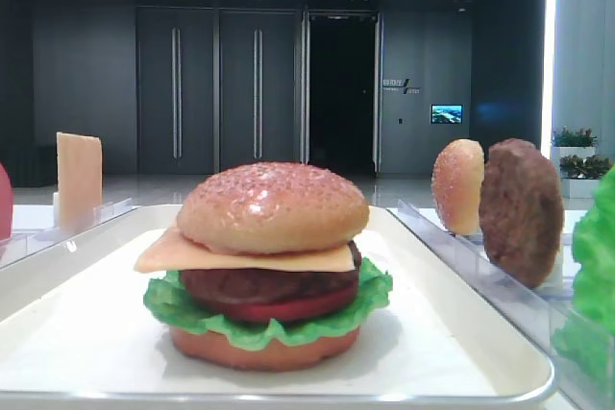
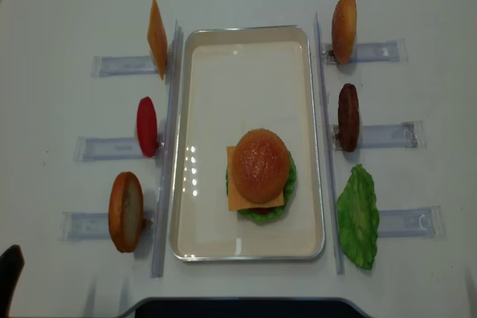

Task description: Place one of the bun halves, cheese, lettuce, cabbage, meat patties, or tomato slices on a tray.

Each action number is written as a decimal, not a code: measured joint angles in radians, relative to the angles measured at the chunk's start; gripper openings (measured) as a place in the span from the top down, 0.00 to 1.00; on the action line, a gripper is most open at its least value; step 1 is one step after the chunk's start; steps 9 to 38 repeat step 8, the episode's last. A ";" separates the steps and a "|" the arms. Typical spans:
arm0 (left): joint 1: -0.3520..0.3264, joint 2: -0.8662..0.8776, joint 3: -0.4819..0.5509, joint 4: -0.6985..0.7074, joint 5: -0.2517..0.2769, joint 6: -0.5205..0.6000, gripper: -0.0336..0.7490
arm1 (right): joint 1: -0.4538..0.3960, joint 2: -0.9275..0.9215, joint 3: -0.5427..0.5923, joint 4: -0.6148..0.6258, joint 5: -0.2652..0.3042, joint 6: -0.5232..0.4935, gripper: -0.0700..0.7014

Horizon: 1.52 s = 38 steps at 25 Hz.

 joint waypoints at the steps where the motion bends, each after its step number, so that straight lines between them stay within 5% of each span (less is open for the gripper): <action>1: 0.000 0.000 0.000 0.000 0.000 0.000 0.38 | 0.000 0.000 0.000 0.000 0.000 0.008 0.24; 38: 0.000 0.000 0.000 0.000 0.000 0.000 0.38 | 0.000 0.000 0.000 0.000 0.000 0.021 0.24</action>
